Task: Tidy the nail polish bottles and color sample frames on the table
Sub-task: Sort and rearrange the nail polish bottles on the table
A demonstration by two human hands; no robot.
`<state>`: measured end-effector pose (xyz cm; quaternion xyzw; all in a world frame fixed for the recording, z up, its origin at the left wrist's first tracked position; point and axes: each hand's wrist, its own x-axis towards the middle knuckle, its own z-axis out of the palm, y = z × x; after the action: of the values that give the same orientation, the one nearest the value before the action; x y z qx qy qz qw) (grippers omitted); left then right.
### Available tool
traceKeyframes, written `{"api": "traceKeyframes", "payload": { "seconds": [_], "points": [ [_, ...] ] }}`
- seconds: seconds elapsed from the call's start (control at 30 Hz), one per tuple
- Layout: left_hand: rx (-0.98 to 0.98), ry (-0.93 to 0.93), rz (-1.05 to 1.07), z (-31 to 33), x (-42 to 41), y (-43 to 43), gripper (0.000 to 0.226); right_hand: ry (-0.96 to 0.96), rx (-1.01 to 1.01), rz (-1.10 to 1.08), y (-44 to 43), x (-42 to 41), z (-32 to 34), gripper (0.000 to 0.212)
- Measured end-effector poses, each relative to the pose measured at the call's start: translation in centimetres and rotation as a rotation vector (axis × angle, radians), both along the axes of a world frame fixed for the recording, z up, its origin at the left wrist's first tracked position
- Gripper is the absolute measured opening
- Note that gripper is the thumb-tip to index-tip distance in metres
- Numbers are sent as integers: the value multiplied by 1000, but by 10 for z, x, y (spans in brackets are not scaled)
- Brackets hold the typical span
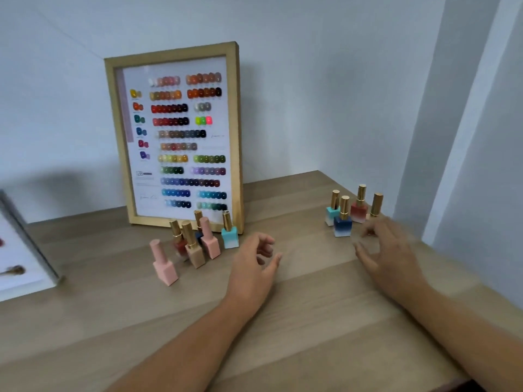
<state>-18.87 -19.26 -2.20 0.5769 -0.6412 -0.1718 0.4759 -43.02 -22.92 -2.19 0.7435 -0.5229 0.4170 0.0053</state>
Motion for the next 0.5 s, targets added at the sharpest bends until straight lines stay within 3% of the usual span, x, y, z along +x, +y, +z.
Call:
{"api": "traceKeyframes", "payload": {
  "seconds": [0.1,0.3,0.4,0.5],
  "points": [
    [-95,-81,63,1,38,27,31,62,121,187,8,41,1,29],
    [-216,-54,396,1,112,56,33,-97,311,343,-7,135,-3,36],
    [-76,-90,546,-1,143,59,52,-152,320,368,-21,171,-5,44],
    [108,-67,485,-4,162,55,74,-164,340,352,-35,189,-8,48]
  ]
}}
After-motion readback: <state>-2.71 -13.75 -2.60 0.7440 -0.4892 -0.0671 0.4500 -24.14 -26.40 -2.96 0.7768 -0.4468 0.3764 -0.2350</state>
